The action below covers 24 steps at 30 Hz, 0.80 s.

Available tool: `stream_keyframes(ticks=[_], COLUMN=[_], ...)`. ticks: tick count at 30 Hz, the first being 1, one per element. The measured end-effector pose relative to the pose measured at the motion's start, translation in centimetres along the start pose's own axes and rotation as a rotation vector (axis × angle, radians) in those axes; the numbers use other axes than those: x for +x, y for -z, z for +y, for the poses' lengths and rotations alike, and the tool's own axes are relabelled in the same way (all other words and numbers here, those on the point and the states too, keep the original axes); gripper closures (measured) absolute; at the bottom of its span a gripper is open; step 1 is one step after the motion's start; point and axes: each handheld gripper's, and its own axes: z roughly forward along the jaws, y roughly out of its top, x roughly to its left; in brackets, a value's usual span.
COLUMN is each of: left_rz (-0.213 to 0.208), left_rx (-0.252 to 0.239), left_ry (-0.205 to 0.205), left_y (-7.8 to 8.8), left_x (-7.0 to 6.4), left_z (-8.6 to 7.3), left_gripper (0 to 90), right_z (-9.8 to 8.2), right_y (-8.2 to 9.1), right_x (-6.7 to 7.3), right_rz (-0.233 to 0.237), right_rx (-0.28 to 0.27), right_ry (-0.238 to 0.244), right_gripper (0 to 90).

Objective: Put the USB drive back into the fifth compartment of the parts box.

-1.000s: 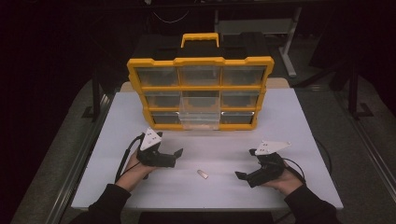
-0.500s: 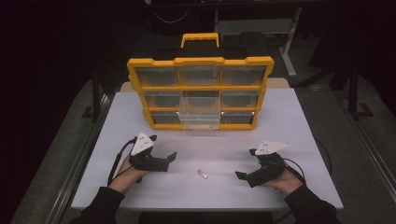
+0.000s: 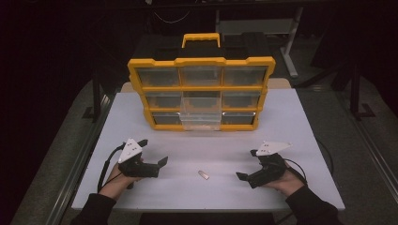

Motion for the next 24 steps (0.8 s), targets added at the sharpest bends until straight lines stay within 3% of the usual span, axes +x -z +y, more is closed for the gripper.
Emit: stream_keyframes(ticks=[8,24], left_rz=[-0.020,-0.036], left_rx=[-0.002,-0.011], left_ry=[-0.010,-0.008], left_y=[0.7,0.4], left_x=[0.0,0.2], left_z=[-0.5,-0.4], left_gripper=[0.0,0.0], right_z=[0.0,1.4], right_y=[-0.1,-0.3], right_x=[0.0,0.4], right_rz=[-0.002,0.021], right_rx=[0.006,0.040], right_ry=[-0.002,-0.004], right_gripper=[0.0,0.0])
